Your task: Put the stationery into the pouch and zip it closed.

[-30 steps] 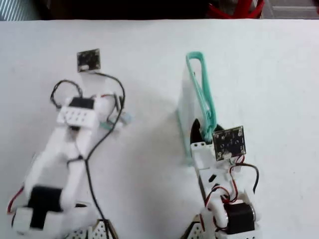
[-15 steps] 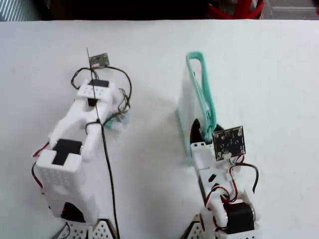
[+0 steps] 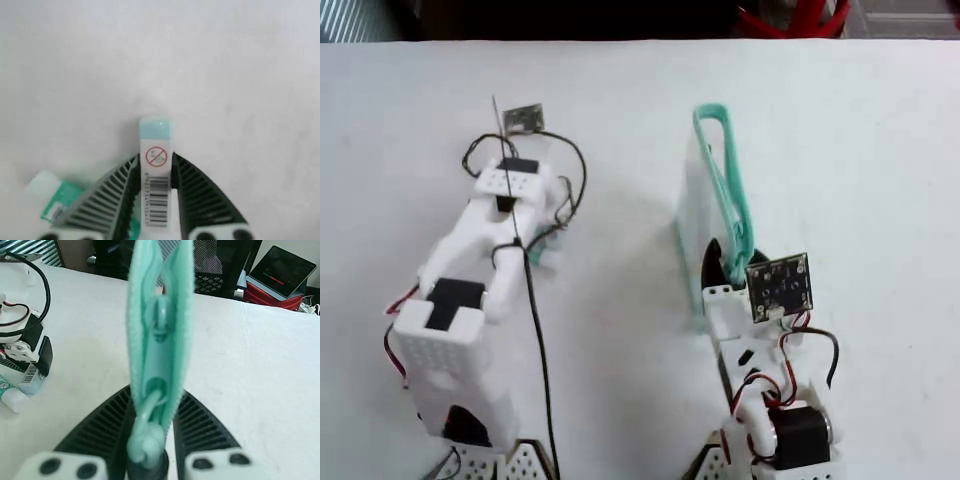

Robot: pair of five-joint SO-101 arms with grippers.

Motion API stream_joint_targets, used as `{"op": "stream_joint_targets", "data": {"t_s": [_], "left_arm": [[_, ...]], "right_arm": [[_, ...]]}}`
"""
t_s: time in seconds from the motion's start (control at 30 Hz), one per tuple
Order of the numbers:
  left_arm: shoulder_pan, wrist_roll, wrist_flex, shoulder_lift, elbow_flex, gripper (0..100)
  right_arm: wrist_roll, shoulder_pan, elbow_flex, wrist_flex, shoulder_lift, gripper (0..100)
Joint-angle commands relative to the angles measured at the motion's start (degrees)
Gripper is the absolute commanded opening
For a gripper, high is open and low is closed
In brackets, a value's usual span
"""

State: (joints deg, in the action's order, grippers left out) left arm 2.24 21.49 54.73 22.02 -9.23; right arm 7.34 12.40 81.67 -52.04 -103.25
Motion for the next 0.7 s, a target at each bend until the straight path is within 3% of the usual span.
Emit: {"op": "stream_joint_targets", "data": {"t_s": [0.0, 0.17, 0.4, 0.53, 0.67], "left_arm": [[1.71, -1.23, 5.01, -0.75, 8.97, 2], [3.74, -1.41, 18.81, -0.75, 24.18, 2], [14.29, -1.67, 36.22, -2.07, 55.21, 2], [19.21, -4.92, 38.68, -4.44, 71.56, 2], [21.14, -7.3, 38.24, -3.74, 78.77, 2]], "right_arm": [[0.79, 0.04, 0.79, -0.57, 0.13, 1.9], [0.79, 0.04, 0.79, -0.48, 0.13, 1.9], [0.79, 0.04, 0.79, -0.48, 0.13, 1.9], [0.79, 0.04, 0.79, -0.48, 0.13, 1.9], [0.79, 0.04, 0.79, -0.48, 0.13, 1.9]]}}
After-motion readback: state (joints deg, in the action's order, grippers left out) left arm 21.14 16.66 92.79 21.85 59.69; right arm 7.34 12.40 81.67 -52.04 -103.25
